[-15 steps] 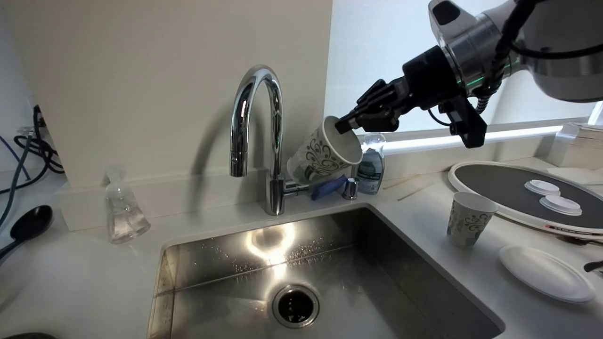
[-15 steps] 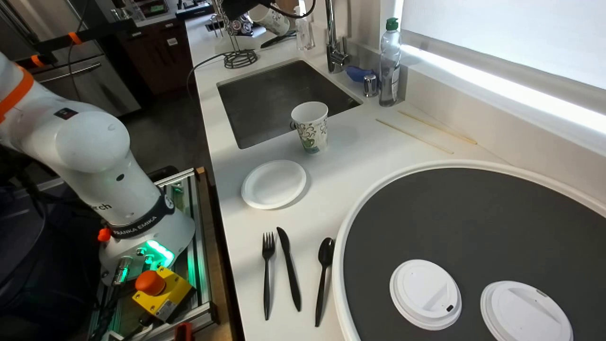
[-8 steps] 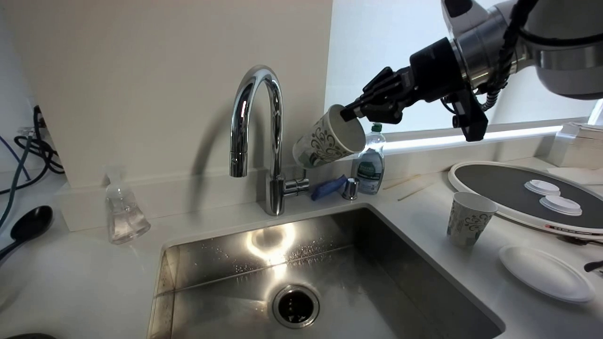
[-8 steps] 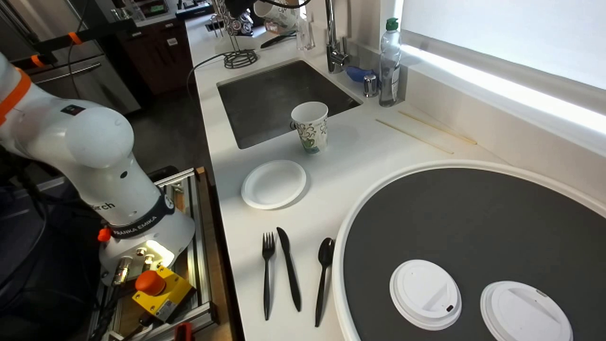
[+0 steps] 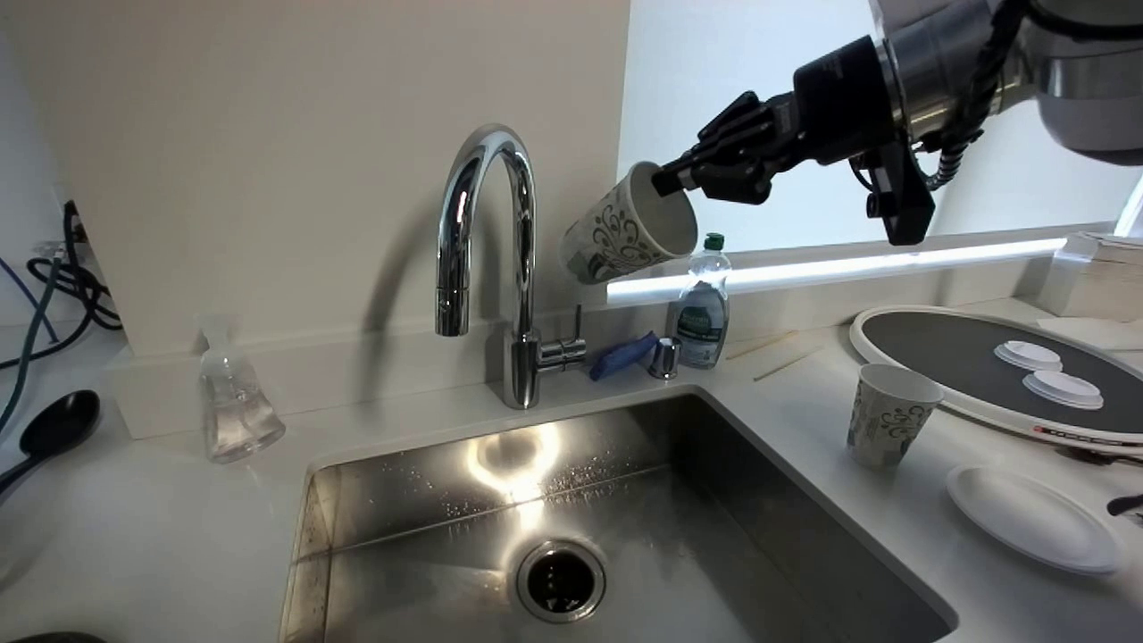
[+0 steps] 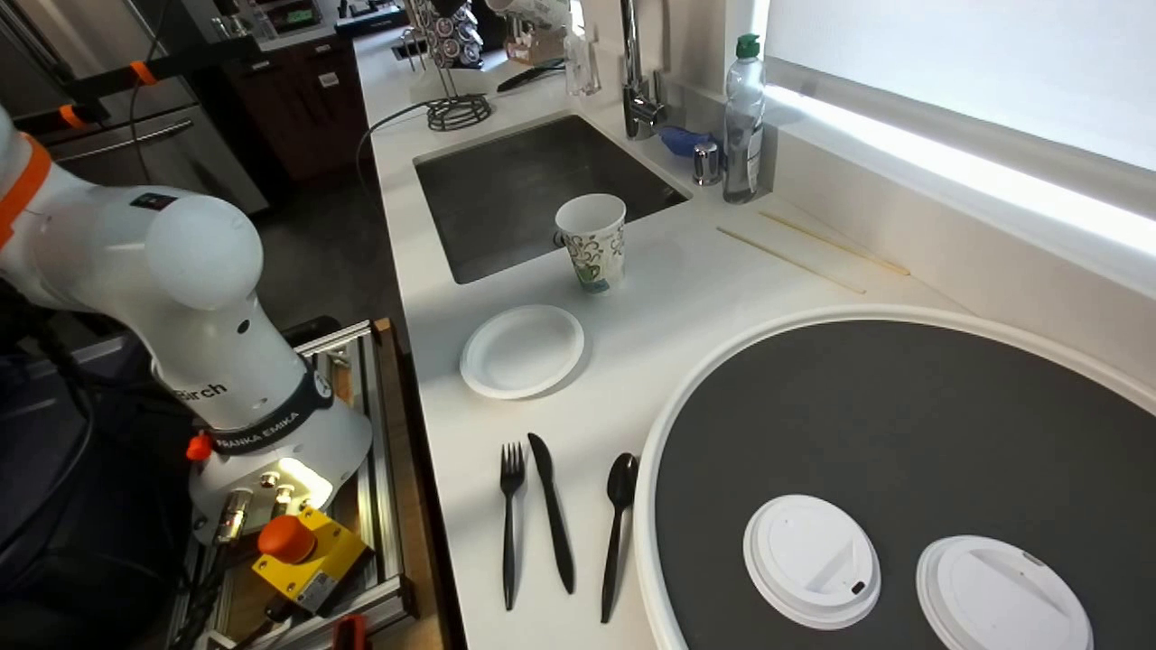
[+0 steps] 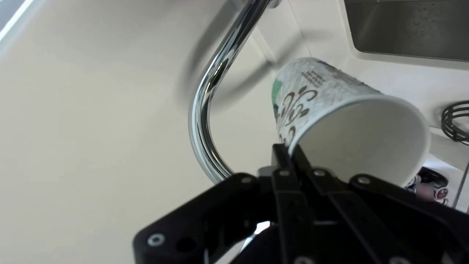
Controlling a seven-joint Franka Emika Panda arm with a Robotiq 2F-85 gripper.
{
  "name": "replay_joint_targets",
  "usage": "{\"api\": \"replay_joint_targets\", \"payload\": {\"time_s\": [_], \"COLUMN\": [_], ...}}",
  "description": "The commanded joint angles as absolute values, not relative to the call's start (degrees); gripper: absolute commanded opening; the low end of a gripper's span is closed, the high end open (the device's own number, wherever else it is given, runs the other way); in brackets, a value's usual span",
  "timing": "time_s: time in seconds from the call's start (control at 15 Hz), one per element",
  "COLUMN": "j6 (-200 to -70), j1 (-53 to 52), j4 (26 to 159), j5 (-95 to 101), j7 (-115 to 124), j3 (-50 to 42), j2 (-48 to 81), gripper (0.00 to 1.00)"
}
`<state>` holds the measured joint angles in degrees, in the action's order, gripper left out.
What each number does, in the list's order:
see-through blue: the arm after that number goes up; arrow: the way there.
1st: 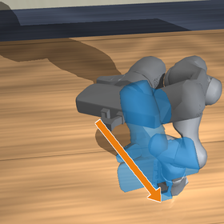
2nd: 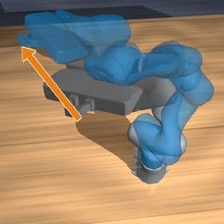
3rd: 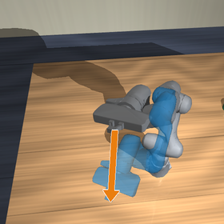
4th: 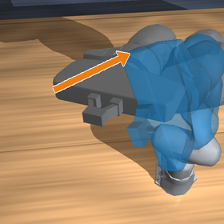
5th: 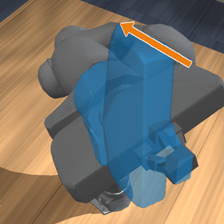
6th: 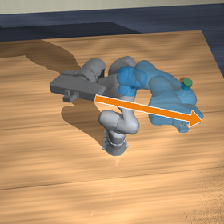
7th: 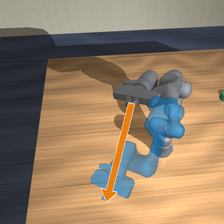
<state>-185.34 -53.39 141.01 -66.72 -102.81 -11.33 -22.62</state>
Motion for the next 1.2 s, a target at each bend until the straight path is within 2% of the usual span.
{"api": "replay_joint_targets", "payload": {"time_s": [0.0, 0.4, 1.13], "j6": [-185.35, -195.48, -204.90], "j1": [-53.40, -61.49, -74.58], "j4": [141.01, 139.39, 143.03], "j5": [-66.74, -66.16, -50.35], "j7": [-102.82, -103.11, -98.04], "j3": [-11.35, -14.73, -25.66], "j2": [-22.62, -24.47, -26.17], "gripper": [0.01, 0.01, 0.01]}}
